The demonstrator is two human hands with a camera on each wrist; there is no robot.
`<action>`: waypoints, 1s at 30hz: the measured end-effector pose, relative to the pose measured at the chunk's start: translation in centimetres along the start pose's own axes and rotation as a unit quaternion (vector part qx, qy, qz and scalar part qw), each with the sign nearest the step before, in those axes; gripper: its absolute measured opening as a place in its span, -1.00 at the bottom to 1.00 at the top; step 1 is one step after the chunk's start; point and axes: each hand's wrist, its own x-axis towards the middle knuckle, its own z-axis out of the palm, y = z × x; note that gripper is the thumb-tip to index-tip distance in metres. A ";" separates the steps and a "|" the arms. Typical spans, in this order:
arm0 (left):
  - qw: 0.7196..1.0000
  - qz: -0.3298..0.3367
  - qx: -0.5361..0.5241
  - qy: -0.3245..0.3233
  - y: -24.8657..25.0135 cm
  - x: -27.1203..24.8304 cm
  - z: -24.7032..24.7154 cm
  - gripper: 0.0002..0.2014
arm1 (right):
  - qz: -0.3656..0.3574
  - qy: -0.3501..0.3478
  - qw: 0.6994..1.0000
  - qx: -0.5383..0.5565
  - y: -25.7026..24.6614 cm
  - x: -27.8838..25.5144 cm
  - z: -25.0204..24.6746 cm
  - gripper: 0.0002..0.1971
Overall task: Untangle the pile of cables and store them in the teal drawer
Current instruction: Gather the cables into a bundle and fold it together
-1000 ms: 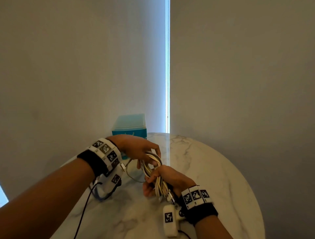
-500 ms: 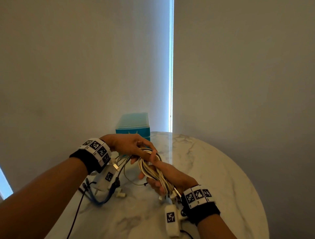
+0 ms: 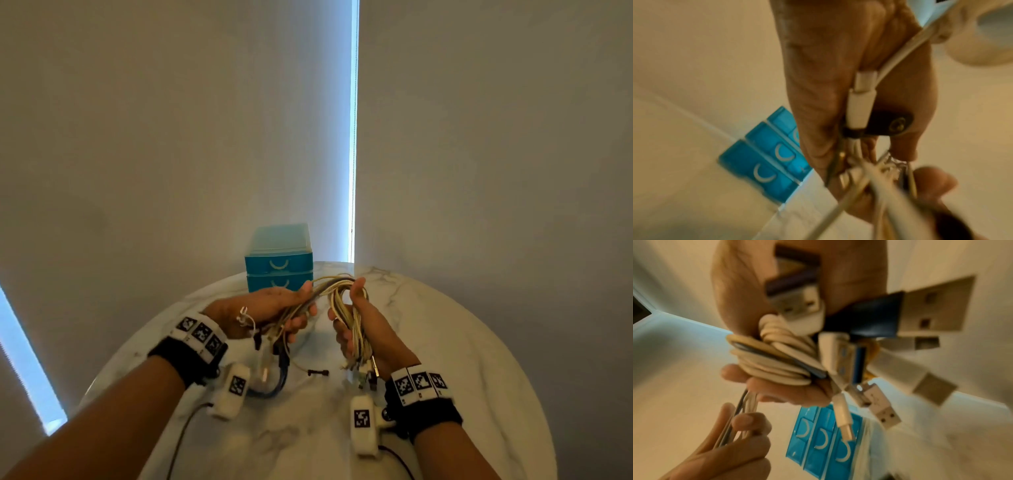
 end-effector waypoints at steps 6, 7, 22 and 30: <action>0.967 0.017 -0.254 0.021 -2.2 2.9 4.8 -0.33 | -0.054 0.158 0.986 0.011 -0.6 -0.4 -0.1 -0.04; 0.962 0.013 -0.274 0.016 -2.7 3.2 5.2 -0.37 | -0.057 0.179 0.982 0.014 -0.7 -0.6 -0.2 -0.06; 0.940 0.059 -0.335 0.010 -4.8 4.0 5.5 -0.48 | -0.061 0.108 0.991 -0.060 0.2 0.3 -0.2 -0.26; 0.982 0.011 -0.168 0.090 -4.6 3.1 6.7 -0.42 | -0.032 0.078 0.995 -0.047 0.1 -0.6 0.6 -0.34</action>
